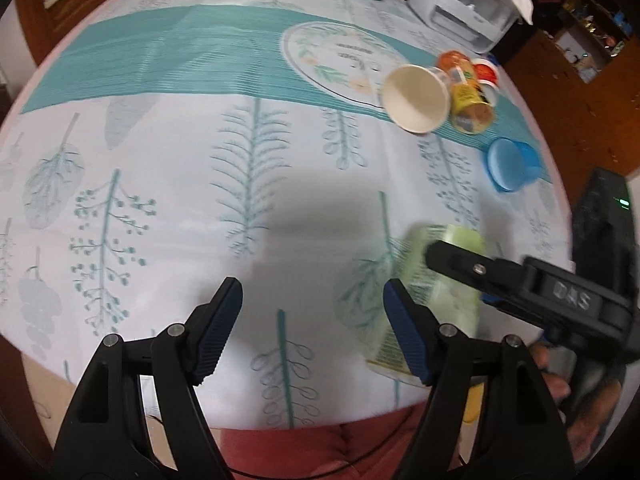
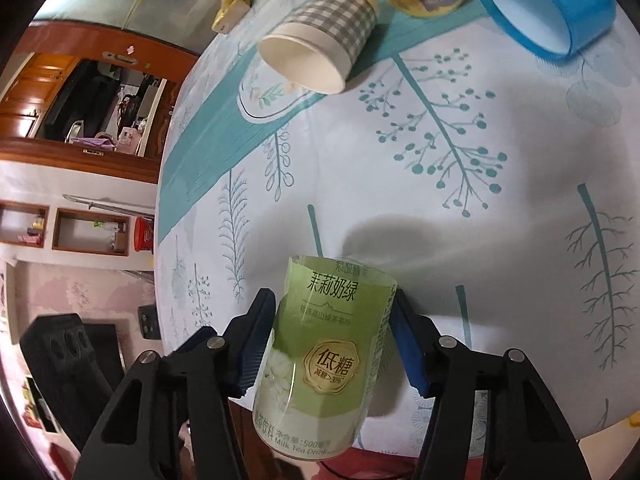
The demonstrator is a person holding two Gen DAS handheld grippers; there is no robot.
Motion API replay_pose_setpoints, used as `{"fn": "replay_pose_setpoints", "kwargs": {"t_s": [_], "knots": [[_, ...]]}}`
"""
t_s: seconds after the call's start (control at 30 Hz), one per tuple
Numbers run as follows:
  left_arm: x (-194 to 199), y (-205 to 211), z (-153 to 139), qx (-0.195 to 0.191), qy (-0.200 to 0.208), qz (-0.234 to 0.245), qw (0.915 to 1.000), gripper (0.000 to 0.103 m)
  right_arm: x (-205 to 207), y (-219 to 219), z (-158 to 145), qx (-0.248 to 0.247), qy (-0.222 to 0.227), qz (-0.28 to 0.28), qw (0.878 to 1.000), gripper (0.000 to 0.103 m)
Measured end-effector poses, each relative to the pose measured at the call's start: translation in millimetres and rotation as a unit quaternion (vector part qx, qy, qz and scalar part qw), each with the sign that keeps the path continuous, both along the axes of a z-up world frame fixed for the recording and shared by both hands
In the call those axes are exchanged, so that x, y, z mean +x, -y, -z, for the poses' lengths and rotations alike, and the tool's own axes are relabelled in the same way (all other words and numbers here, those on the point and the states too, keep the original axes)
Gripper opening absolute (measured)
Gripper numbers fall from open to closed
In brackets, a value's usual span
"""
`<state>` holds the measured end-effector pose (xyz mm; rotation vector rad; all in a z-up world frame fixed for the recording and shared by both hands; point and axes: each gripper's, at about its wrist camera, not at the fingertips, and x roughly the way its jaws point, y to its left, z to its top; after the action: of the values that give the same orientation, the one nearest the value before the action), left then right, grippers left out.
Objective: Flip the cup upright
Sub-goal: 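Grasp the green-labeled cup with the right tool while the left tool releases it, then lower the cup upright onto the tablecloth with the right tool and open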
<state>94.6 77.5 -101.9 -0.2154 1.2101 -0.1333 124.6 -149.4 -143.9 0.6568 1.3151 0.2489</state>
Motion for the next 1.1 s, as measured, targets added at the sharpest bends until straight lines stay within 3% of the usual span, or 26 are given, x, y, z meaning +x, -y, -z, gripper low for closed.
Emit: {"fn": "replay_pose_setpoints", "kwargs": {"t_s": [0.23,0.43,0.57,0.73,0.9,1.1], "knots": [[-1,-6,0,-0.015,0.006,-0.017,0.9997,0.071,-18,1,-34,-0.028,0.097,-0.001,0.995,0.055],[-1,-7,-6,-0.023,0.023,-0.023,0.9992,0.071,-28,-6,-65,-0.141,0.180,-0.008,0.973,0.054],[1,-5,-5,-0.020,0.024,-0.026,0.9992,0.071,-37,-12,-84,-0.230,0.252,0.007,0.940,0.054],[5,0,2,0.004,0.009,-0.024,0.9997,0.071,-47,-21,-85,-0.306,0.301,0.019,0.903,0.054],[5,6,3,0.017,0.010,-0.015,0.9997,0.071,-55,-38,-72,-0.355,0.334,0.006,0.873,0.054],[2,8,-1,0.025,0.020,-0.016,0.9994,0.071,-71,-52,-62,-0.381,0.360,-0.013,0.852,0.057]]}}
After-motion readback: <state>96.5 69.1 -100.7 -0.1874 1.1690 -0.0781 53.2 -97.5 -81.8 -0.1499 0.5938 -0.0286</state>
